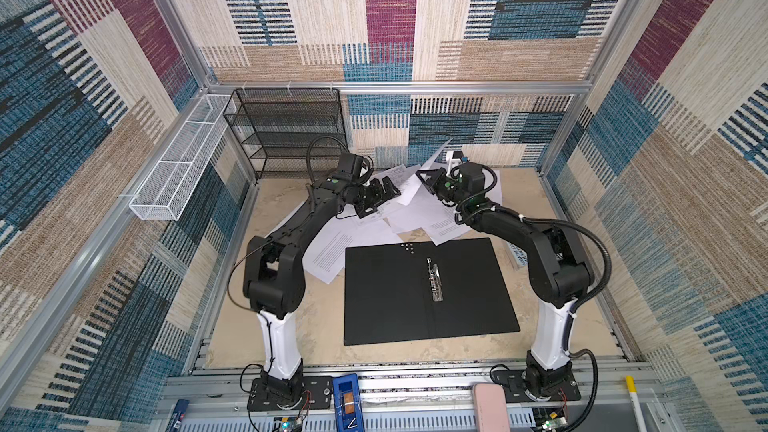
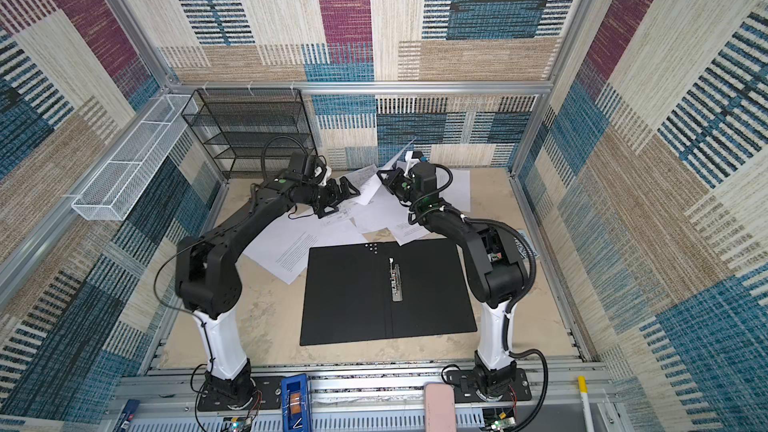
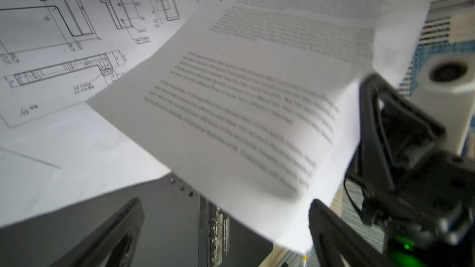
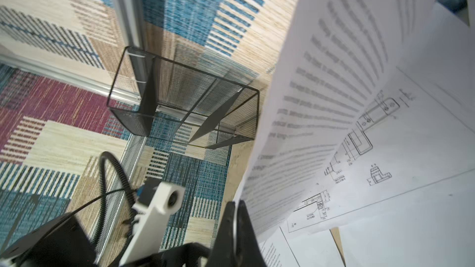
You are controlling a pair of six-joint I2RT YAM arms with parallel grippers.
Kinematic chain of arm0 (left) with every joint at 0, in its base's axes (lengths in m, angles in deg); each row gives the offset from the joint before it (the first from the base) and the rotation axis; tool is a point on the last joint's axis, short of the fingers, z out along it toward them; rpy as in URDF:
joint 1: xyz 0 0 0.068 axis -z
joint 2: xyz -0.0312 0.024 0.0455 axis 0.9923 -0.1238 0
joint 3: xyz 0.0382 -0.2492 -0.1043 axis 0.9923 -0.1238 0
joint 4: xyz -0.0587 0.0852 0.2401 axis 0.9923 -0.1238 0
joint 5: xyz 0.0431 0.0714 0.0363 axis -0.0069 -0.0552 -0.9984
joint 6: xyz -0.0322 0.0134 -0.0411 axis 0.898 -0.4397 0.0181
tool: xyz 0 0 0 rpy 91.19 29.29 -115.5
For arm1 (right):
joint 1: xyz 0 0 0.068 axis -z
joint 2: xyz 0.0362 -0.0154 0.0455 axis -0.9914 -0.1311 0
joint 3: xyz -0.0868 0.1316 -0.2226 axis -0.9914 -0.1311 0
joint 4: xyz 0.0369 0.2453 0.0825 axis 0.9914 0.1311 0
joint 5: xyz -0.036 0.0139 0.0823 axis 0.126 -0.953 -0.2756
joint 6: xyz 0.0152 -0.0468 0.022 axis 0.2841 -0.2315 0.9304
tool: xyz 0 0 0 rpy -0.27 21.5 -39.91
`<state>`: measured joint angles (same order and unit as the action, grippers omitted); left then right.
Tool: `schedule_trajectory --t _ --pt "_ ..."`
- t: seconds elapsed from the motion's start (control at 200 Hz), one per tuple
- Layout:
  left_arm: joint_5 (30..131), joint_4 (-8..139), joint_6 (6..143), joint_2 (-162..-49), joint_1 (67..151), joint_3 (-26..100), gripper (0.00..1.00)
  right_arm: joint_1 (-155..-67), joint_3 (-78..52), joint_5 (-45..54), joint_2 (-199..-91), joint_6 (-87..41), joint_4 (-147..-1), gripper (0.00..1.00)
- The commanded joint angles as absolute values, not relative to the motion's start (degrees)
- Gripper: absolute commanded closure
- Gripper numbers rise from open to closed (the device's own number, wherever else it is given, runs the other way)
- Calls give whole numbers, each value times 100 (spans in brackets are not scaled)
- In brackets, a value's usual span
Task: Put the files into the folder
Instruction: 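Lift the white sheet with the right gripper while the left returns to the folder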
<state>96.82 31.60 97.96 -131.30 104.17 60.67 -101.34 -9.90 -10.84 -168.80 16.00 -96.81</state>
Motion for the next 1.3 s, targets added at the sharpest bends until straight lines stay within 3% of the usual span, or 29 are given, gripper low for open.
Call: schedule_trajectory --t 0.0,0.27,0.556,0.932,1.292 --pt "8852 2818 9517 -12282 10771 5144 0 -9966 -864 -1592 -16387 654 -8188 100" --pt "8888 2969 9633 -11282 11755 2938 1 -8960 -1677 -2684 -14467 -1010 -6053 100" --pt "8741 3917 10530 -11276 11848 1440 0 -8660 -2894 -3099 -12875 -1780 -5494 100" --pt "8287 3952 11364 -11928 11146 767 0 -8675 -2839 -4101 -12866 -2181 -5557 100" --pt "7511 3163 11599 -10511 10462 -43 0 -8754 -3015 -4082 -12842 -2145 -5884 100"
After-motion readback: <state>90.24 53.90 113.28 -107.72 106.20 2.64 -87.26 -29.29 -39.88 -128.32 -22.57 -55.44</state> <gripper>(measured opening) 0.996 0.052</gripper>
